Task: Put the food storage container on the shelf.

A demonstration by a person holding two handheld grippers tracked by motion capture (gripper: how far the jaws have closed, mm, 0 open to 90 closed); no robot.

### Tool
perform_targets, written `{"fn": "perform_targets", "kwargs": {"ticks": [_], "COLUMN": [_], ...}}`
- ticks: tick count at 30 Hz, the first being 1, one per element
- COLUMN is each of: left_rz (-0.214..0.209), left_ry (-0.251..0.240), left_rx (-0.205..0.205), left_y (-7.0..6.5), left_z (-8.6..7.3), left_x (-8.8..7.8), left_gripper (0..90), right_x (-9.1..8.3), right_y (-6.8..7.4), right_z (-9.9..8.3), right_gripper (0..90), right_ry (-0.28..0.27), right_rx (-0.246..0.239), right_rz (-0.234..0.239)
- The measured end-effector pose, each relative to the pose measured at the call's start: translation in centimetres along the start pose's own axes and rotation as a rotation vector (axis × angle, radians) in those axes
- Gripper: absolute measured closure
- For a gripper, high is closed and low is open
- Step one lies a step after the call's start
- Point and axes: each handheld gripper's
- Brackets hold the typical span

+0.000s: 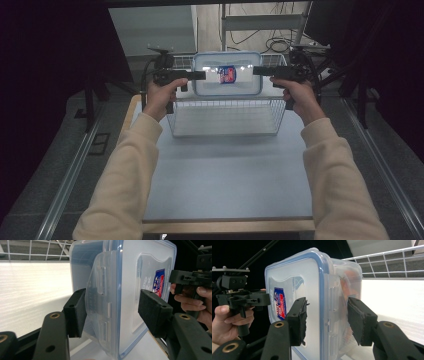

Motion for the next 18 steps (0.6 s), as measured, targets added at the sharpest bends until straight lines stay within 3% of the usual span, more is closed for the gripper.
{"fn": "perform_targets", "kwargs": {"ticks": [8,12,14,18], "left_rz": [0.003,-0.02,-0.043,-0.052], "left_ry": [0.006,0.014,0.008,-0.002], "left_rx": [-0.021,-0.081,-0.114,-0.129], "left_y": [0.5,1.5,2.3,2.8], "left_z": [0.6,0.6,0.5,0.7], "left_x": [0.6,1.6,1.9,2.4], "left_gripper": [38.3,32.9,31.8,29.9], "right_x": [0.5,1.2,1.5,1.6], "right_y": [0.0,-0.1,-0.2,-0.5], "right_z": [0.4,0.3,0.2,0.2], "right_gripper": [49.5,49.5,48.4,48.3], "right_ry": [0.0,0.012,0.011,0.003], "right_rx": [0.012,-0.002,0.014,0.033], "right_rz": [-0.059,-0.107,-0.113,-0.111]}}
Point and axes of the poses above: each handheld gripper's, and its own axes: x roughly forward along the jaws, z roughly out of its top, y roughly to its left, and after that the axes turned 5 degrees about x, right-handed
